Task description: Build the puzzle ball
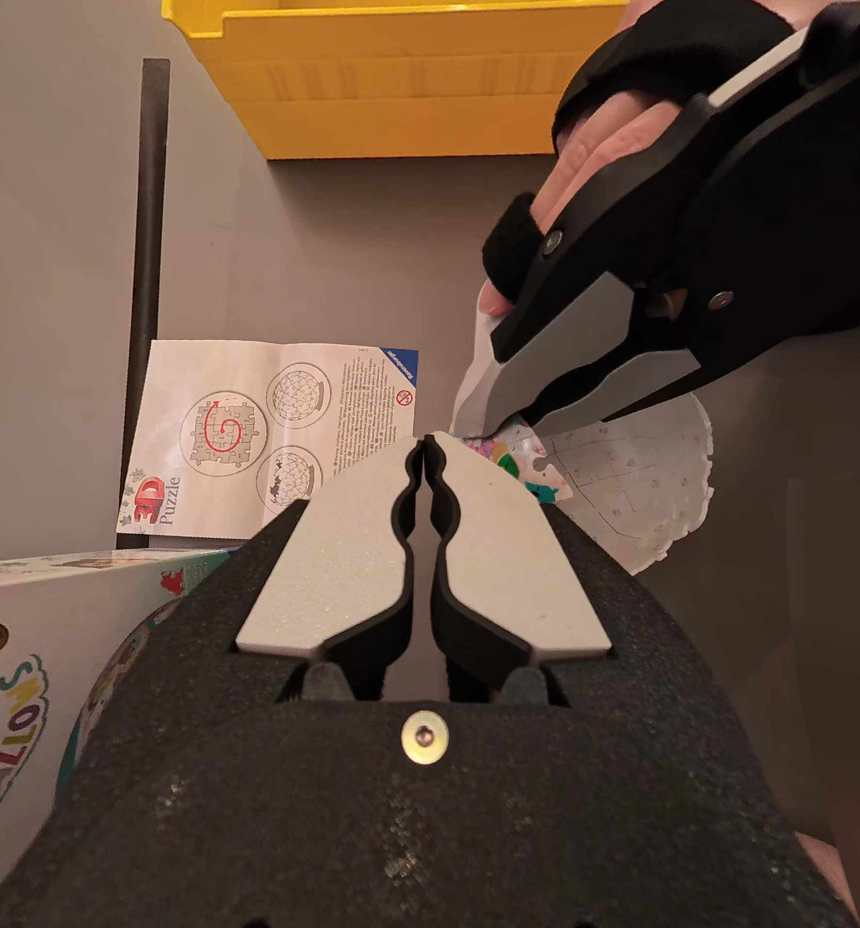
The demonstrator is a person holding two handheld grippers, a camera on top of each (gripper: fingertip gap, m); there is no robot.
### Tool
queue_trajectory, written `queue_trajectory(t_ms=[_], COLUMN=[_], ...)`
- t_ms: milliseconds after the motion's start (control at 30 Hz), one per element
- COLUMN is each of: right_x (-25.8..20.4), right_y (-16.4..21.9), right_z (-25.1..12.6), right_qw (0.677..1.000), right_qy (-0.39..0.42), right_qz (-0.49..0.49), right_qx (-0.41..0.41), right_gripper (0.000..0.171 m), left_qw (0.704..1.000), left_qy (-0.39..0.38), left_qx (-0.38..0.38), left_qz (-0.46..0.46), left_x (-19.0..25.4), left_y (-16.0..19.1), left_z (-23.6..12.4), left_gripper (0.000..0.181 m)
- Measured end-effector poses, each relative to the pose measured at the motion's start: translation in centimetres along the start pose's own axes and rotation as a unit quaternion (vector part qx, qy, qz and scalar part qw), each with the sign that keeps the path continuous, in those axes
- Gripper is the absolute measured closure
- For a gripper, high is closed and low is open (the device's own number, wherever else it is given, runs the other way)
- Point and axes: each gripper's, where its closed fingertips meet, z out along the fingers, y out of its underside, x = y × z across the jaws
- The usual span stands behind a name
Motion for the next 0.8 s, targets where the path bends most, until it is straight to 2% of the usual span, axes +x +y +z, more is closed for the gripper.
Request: queue_trajectory(t_ms=[733,800], right_x=[-0.16,-0.01], right_y=[-0.54,-0.81], right_z=[-0.27,-0.73], right_qw=[1.0,1.0], right_qy=[0.003,0.011], right_qz=[0.009,0.01], right_qx=[0.016,0.027], right_gripper=[0.167,0.154], left_qw=[1.0,1.0], left_qy=[-0.002,-0.002], left_qx=[-0.005,-0.004], left_qz=[0.003,0.003], left_x=[0.08,0.09], left_y=[-0.02,-0.03], left_z=[0.31,0.23], left_gripper=[0.181,0.181])
